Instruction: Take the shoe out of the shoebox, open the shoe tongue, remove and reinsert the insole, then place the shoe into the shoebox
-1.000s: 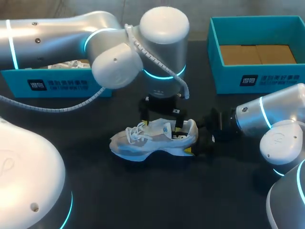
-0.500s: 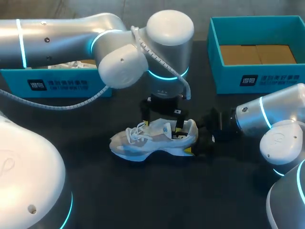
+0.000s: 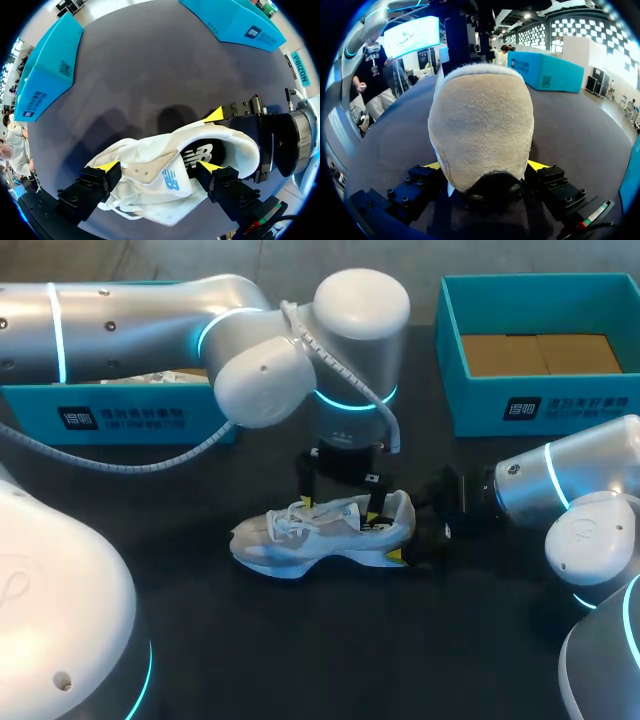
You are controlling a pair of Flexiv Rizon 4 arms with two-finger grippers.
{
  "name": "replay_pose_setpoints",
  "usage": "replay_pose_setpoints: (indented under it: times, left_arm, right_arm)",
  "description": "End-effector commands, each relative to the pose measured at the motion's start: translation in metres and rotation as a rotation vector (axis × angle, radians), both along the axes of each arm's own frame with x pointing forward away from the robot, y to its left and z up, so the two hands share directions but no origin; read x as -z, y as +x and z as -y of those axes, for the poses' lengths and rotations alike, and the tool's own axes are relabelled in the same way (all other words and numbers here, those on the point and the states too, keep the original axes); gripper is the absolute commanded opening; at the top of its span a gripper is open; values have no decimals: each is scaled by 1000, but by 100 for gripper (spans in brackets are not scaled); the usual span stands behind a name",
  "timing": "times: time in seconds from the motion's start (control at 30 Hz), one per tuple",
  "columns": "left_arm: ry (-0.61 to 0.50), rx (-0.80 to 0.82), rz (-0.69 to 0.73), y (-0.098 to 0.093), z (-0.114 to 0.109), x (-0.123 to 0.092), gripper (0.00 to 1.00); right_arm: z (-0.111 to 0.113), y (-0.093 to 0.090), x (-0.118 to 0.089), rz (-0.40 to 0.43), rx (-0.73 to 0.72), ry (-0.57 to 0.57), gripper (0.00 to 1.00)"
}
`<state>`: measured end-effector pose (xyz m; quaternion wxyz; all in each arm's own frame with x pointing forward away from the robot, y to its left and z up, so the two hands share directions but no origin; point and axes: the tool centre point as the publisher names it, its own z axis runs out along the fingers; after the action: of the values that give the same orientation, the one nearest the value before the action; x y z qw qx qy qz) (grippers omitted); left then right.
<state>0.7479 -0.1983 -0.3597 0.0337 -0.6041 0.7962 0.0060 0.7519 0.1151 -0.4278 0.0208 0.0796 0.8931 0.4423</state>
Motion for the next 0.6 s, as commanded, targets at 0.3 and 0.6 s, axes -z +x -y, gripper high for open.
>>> replay_pose_setpoints:
  times: [0.3,0.6]
  left_arm:
    - [68,57,16,0,4,3,100]
    - [107,41,10,-3,0,8,100]
  right_arm:
    - [-4,-2,4,0,1,-3,0]
    - [-4,-2,4,0,1,-3,0]
